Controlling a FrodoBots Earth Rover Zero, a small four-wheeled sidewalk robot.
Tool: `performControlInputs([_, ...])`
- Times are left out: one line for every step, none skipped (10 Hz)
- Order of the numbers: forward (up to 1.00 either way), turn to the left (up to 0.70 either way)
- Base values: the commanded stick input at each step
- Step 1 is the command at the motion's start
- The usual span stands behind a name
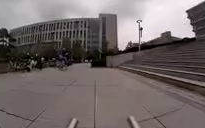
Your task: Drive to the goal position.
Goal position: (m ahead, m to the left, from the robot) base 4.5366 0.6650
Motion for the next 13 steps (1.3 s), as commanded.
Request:
performControlInputs([1.00,0.00])
performControlInputs([1.00,0.00])
performControlInputs([1.00,0.00])
performControlInputs([1.00,0.00])
performControlInputs([1.00,0.00])
performControlInputs([1.00,0.00])
performControlInputs([1.00,0.00])
performControlInputs([1.00,0.00])
performControlInputs([1.00,0.00])
performControlInputs([1.00,0.00])
performControlInputs([1.00,0.00])
performControlInputs([1.00,0.00])
performControlInputs([1.00,0.00])
